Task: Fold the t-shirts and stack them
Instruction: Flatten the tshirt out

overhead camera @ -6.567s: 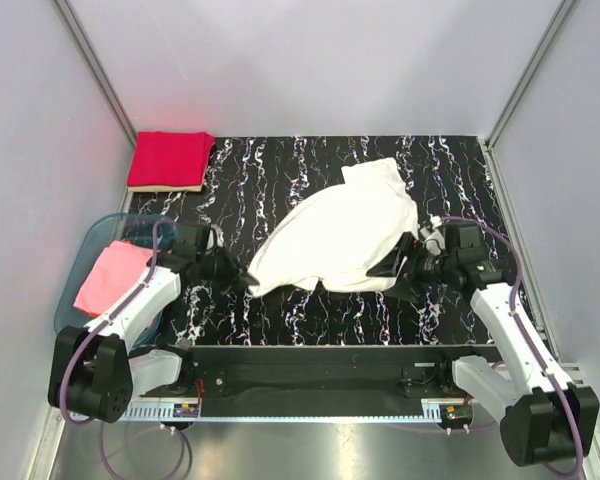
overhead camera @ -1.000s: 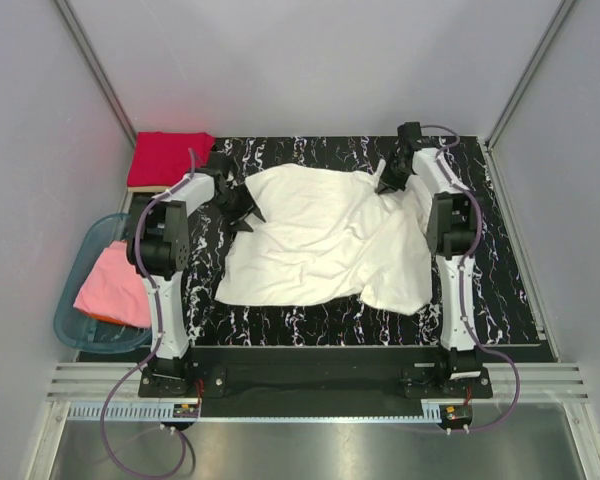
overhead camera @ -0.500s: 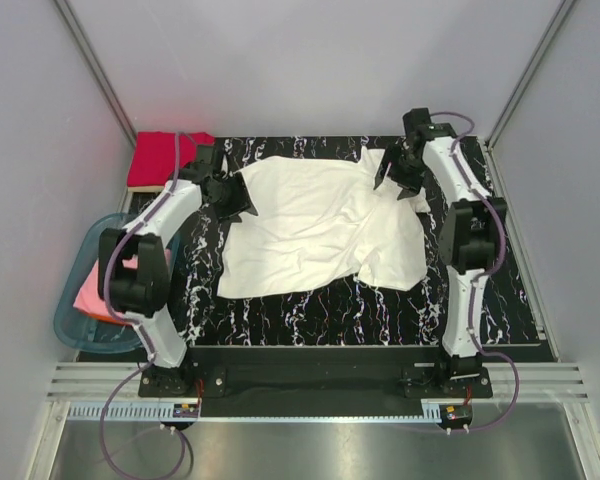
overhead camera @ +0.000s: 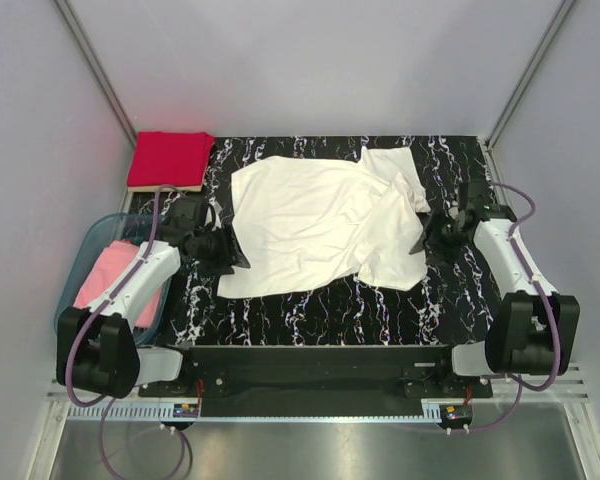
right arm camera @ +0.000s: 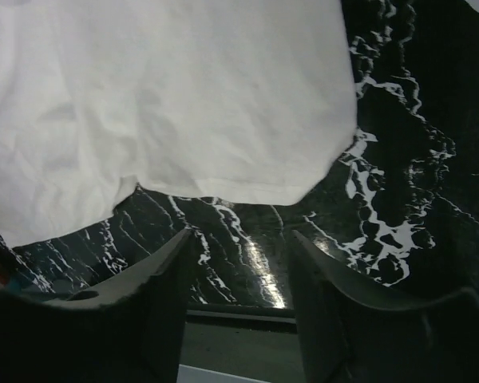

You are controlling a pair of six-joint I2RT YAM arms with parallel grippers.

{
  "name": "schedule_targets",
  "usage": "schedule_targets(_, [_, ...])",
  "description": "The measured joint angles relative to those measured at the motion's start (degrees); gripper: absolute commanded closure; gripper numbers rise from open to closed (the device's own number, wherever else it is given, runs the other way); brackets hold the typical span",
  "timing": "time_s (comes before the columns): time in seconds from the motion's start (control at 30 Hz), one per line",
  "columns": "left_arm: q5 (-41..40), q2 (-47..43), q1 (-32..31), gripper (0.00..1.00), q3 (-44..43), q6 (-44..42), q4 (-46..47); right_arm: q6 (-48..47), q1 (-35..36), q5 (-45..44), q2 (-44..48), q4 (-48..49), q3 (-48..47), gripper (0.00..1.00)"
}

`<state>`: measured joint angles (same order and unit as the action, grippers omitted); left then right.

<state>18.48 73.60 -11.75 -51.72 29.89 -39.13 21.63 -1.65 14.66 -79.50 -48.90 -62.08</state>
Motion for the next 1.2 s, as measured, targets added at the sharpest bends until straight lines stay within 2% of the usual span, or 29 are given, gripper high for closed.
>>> schedule_targets(0.1, [2.3,-2.1,0.0,0.47,3.0,0.4,-0.4,-0.5,-5.2,1.4,-0.8,1.6,5.3,0.46])
schedule_targets(0.17, [3.4,-4.1,0.0,0.47,4.1,0.6,-0.7,-0.9,-6.7,2.1,-2.3,2.4,6.5,0.39])
schedule_targets(0.23, [4.2,-5.5,0.0,0.47,4.4,0.8,-0.7,-1.2,-7.2,2.7,-4.8,3.9,6.6,0.39])
schedule_targets(0.5, [6.0,-2.4,0.0,0.47,2.6,1.2,-0.5,1.9,-8.1,6.3,-12.2,10.8,9.6,0.54])
schedule_targets(0.73, [6.9,1.9,0.0,0.47,-1.9,0.9,-0.2,4.0,-8.1,5.9,-12.9,12.5,12.8,0.52])
schedule_targets(1.03, [7.3,3.7,0.0,0.47,-2.6,0.1,-0.1,5.1,-8.1,5.6,-9.2,13.8,16.6,0.51])
schedule_targets(1.13, [7.3,4.2,0.0,0.47,-2.6,0.0,-0.2,5.6,-8.2,5.8,-10.5,14.8,16.5,0.54])
schedule_targets(1.17, [7.4,4.2,0.0,0.47,-2.6,0.0,-0.2,5.7,-8.2,6.0,-11.1,14.9,16.0,0.58])
schedule_targets(1.2, [7.5,4.2,0.0,0.47,-2.6,0.0,-0.2,5.7,-8.2,6.0,-11.7,15.0,15.4,0.70])
